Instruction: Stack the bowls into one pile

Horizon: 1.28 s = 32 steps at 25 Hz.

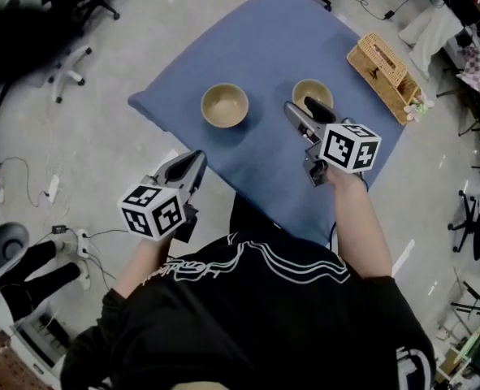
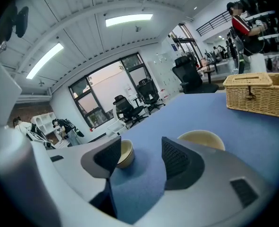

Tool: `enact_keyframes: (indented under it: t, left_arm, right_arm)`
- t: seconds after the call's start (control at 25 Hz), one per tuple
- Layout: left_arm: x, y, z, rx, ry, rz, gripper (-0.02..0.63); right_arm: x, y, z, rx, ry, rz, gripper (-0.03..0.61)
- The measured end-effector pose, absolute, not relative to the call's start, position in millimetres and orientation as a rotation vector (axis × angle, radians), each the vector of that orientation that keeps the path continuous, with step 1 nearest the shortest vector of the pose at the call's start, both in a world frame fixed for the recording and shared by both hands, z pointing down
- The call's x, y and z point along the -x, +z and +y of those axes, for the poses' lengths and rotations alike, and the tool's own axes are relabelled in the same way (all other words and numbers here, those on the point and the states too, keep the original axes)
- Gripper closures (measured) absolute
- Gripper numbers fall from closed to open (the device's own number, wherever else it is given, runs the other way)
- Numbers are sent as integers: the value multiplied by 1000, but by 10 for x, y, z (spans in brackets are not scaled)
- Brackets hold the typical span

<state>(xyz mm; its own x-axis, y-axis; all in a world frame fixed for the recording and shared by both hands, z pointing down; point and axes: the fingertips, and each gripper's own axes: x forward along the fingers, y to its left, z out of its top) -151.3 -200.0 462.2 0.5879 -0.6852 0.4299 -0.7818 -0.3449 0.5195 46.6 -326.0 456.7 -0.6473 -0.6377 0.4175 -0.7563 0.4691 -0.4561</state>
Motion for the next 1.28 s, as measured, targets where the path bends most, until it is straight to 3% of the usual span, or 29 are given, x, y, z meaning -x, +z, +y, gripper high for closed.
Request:
enact_keyframes:
  t: [0.24, 0.56, 1.28]
  left_arm:
    - [1511, 4653, -2105, -2144, 190, -1104, 581]
    - [1006, 4614, -2228, -2182, 225, -1042, 581]
    - [662, 4903, -2499, -2182, 286, -978, 581]
  right_arm:
    - [-607, 4570, -3260, -1302, 890, -2479, 308]
    - [-1276, 4645, -3292, -1388, 852, -2391, 308]
    - [-1766, 5330, -3602, -1522, 1072, -2230, 308]
